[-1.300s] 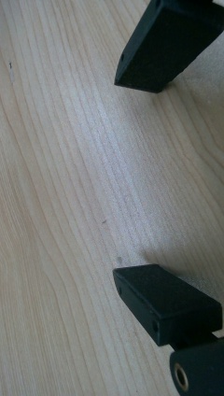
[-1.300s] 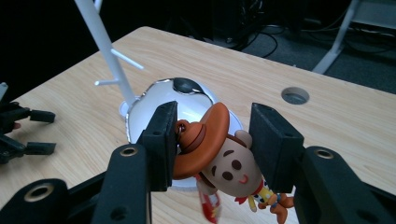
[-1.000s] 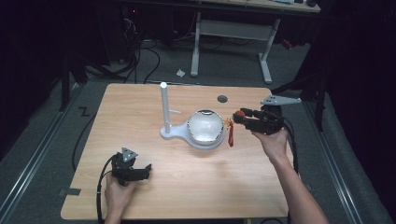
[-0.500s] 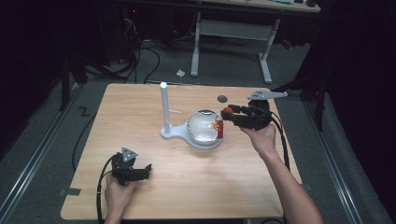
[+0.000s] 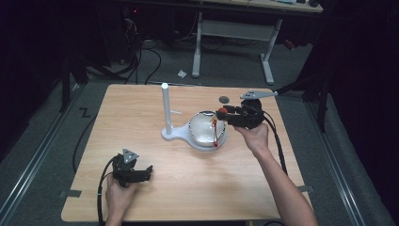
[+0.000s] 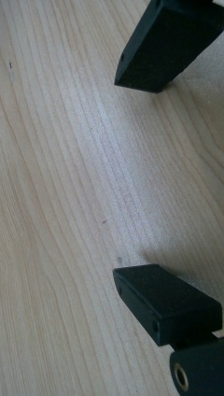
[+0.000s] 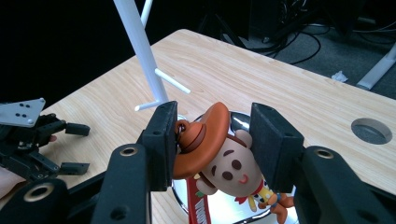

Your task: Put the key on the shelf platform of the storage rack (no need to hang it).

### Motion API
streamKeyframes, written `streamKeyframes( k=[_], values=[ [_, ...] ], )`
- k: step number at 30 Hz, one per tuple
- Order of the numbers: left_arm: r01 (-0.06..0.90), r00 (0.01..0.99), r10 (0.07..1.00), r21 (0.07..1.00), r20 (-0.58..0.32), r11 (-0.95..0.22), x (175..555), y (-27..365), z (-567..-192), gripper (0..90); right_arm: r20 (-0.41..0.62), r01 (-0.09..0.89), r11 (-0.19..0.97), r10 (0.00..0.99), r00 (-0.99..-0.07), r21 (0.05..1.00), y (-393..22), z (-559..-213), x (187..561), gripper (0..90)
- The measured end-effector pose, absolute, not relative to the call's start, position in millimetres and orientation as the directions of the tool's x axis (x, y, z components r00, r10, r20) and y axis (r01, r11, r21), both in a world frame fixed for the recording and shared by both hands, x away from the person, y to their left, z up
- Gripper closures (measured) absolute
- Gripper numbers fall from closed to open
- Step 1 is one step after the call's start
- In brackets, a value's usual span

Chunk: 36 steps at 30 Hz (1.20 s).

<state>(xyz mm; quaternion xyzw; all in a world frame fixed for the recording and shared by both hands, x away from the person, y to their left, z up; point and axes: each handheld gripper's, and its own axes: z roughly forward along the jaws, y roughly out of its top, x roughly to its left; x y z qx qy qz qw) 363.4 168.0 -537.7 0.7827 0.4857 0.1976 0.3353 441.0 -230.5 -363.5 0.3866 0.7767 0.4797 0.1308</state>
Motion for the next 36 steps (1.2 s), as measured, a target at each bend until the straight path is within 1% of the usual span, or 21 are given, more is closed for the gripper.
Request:
streamKeyframes(
  k=[9,16,36],
  values=[
    [0.628,0.450,0.893,0.717,-0.017,-0.303,363,168,-538,8.0,0.167,0.457,0.228,0.720,-0.674,0.860,-225,-357,445,53.9],
    [0.628,0.450,0.893,0.717,-0.017,-0.303,363,168,-538,8.0,0.175,0.461,0.220,0.721,-0.671,0.859,-222,-358,449,53.9],
    [0.628,0.450,0.893,0.716,-0.017,-0.303,363,168,-538,8.0,0.189,0.505,0.248,0.722,-0.665,0.827,-210,-390,458,53.7]
  ],
)
